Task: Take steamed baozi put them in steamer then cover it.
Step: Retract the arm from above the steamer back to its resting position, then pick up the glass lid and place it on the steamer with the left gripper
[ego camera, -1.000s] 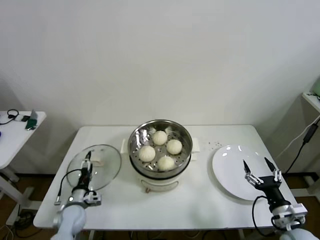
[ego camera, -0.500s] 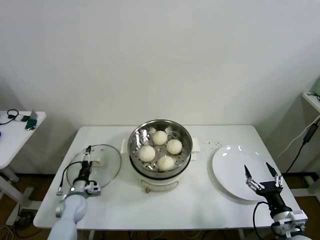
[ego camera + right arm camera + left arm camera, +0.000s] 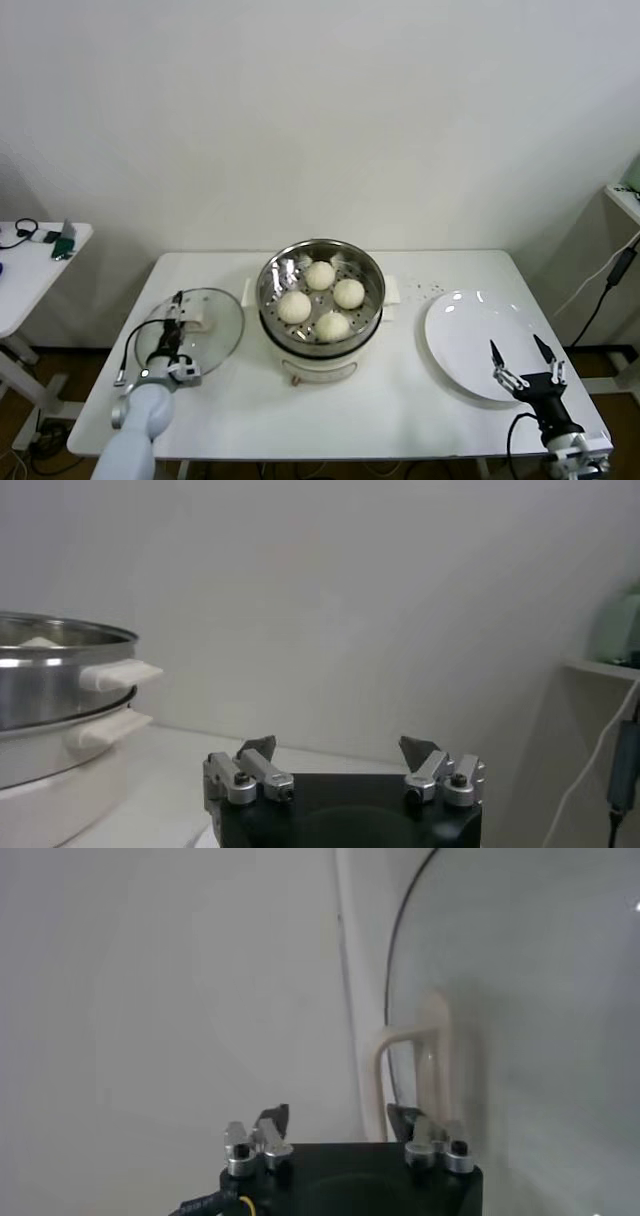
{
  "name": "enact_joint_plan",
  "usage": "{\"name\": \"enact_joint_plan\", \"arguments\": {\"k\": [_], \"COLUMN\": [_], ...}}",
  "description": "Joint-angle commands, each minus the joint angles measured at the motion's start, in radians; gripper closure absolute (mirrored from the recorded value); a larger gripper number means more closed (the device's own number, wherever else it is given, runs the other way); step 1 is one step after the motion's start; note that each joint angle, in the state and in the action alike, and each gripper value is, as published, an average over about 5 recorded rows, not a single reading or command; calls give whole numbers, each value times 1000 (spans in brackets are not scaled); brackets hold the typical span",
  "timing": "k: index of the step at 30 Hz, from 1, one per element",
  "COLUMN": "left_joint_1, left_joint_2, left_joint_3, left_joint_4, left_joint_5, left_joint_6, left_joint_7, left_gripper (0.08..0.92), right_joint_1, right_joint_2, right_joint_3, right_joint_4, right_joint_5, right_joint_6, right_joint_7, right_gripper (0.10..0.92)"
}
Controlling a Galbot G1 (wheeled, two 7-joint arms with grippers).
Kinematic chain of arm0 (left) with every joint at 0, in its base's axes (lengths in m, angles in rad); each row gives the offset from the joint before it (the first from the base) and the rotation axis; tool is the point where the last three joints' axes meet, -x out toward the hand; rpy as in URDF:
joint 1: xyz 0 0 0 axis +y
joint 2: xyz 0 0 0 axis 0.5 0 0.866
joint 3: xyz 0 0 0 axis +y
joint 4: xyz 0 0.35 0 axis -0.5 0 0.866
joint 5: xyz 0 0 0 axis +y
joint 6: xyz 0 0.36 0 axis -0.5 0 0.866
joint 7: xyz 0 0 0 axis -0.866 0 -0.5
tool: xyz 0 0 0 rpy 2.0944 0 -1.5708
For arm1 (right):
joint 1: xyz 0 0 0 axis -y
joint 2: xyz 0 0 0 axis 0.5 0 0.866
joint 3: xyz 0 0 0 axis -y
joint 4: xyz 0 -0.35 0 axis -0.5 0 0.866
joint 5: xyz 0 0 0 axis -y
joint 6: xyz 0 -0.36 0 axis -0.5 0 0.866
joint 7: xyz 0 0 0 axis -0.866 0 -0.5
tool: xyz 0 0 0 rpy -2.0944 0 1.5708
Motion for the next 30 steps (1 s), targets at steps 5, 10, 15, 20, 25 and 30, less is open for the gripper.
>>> {"name": "enact_joint_plan", "arguments": {"k": [5, 10, 15, 20, 25, 30], "left_joint_1": [4, 9, 19, 58, 126, 208], "left_joint_2": [0, 0, 5, 22, 60, 96], "left_joint_3": [3, 5, 5, 3, -9, -32], "left_joint_4": [4, -5, -28, -107, -257, -411], "left_joint_5": [-53, -69, -85, -129, -180, -224], "left_joint_6": [-16, -15, -13, 7, 50, 113], "left_joint_7": [16, 15, 11, 9, 6, -3], "left_gripper": [537, 675, 815, 848, 848, 848], "right_joint_1": [8, 13, 18, 23, 29, 40], "right_joint_2": [10, 16, 19, 16, 10, 2], "right_joint_3": [9, 12, 15, 20, 25, 28], "right_joint_4": [-17, -27, -36, -48, -63, -81], "right_joint_5": [-18, -27, -32, -32, -30, -28], "right_joint_6": [9, 15, 19, 22, 26, 28], "right_joint_7": [-3, -4, -5, -5, -5, -5], "right_gripper": [203, 203, 203, 203, 203, 203]}}
